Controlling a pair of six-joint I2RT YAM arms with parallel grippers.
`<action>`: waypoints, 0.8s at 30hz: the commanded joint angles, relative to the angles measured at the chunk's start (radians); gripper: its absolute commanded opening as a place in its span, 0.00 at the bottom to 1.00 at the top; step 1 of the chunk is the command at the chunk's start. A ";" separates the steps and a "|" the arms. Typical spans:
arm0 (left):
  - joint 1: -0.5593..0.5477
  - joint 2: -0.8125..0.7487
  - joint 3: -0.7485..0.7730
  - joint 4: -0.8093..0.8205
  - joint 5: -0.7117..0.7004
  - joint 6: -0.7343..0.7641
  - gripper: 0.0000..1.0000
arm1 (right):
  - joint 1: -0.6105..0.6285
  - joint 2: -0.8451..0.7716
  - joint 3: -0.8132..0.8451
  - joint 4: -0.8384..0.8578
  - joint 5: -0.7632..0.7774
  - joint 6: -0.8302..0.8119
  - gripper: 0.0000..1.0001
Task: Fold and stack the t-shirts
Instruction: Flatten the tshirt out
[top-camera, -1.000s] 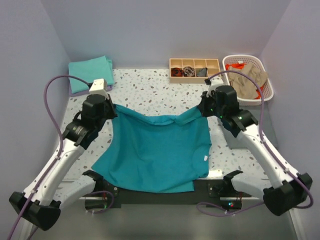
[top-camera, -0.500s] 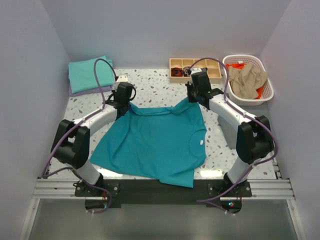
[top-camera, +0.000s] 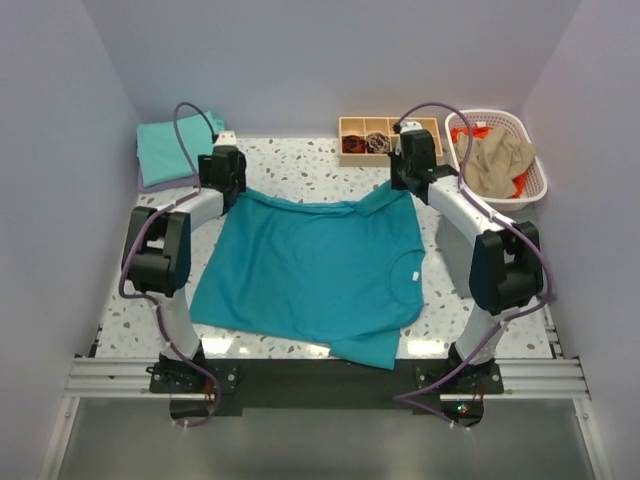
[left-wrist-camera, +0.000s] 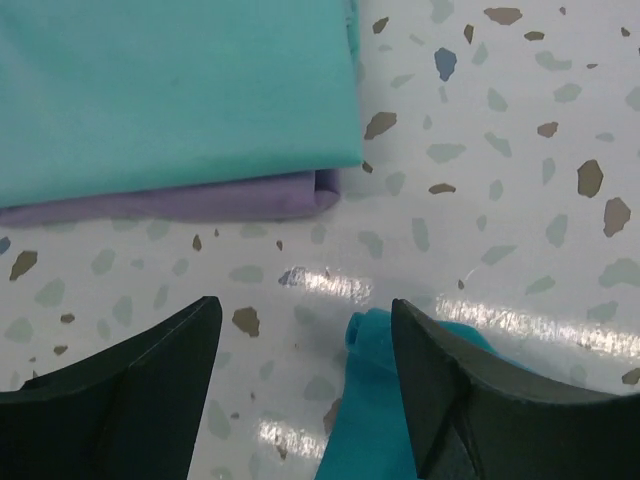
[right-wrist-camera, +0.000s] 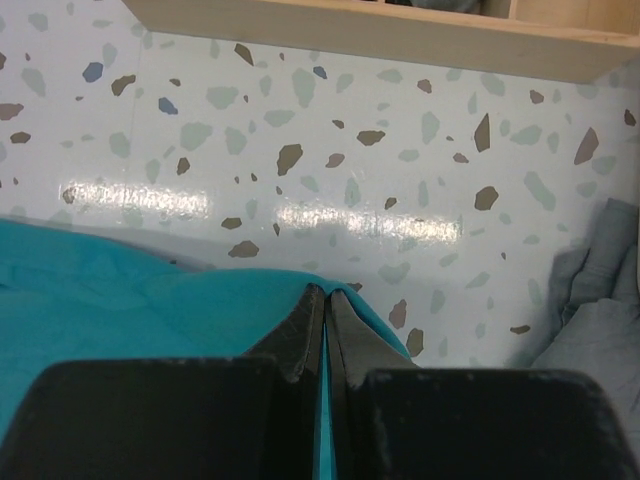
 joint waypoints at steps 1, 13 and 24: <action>0.005 0.092 0.115 0.091 0.116 0.103 0.74 | -0.006 0.025 0.038 0.049 -0.015 -0.013 0.00; 0.004 -0.027 -0.013 0.069 0.394 0.033 0.75 | -0.012 0.035 0.095 0.001 -0.077 -0.003 0.00; 0.005 0.144 0.115 -0.010 0.402 -0.001 0.81 | -0.012 0.000 0.026 -0.033 -0.147 0.026 0.00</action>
